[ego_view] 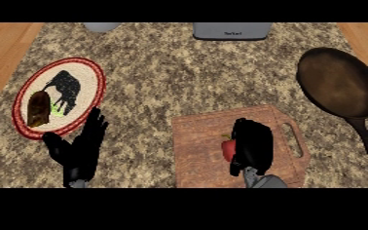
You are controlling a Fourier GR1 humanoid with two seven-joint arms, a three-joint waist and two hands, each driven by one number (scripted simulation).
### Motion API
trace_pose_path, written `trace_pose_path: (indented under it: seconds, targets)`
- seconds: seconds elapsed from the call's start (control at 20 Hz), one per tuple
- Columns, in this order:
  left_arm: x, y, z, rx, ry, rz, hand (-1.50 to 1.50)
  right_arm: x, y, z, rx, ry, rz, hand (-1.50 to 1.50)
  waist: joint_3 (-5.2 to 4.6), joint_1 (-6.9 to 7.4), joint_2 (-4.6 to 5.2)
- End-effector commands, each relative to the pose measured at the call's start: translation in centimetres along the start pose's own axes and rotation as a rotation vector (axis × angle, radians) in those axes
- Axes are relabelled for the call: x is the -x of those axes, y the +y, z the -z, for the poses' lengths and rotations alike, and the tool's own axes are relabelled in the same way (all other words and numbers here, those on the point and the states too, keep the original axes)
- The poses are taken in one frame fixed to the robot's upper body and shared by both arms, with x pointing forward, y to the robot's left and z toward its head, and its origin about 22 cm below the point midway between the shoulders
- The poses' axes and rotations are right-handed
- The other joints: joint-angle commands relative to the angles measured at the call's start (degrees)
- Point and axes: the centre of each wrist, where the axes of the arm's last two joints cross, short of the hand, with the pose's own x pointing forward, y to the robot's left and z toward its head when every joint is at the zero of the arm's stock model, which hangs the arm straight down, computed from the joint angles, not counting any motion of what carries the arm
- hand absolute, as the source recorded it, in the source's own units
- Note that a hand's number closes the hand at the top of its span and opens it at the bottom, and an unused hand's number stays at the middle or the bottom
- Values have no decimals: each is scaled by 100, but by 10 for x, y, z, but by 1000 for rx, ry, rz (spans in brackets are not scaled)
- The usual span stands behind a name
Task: Pick the bell pepper from the cutting board and place it in the pan
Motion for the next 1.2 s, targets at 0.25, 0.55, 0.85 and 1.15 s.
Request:
trace_pose_path:
  seconds: [0.25, 0.55, 0.85, 1.15]
  targets:
    - [1, 10, -2, 9, 16, 11, 0, 19, 0, 13, -120, -170, 4, 150, 27, 15, 59]
    - [6, 1, 5, 0, 9, -3, 0, 30, -9, 33, -137, -365, -3, 150, 25, 5, 59]
    - [4, 2, -3, -2, 27, -21, 0, 44, -73, 22, 248, -374, 77, 150, 25, -60, 30]
    - [-3, 19, -4, 3, 25, 5, 0, 49, -117, -16, 430, -265, 226, 150, 24, -52, 26]
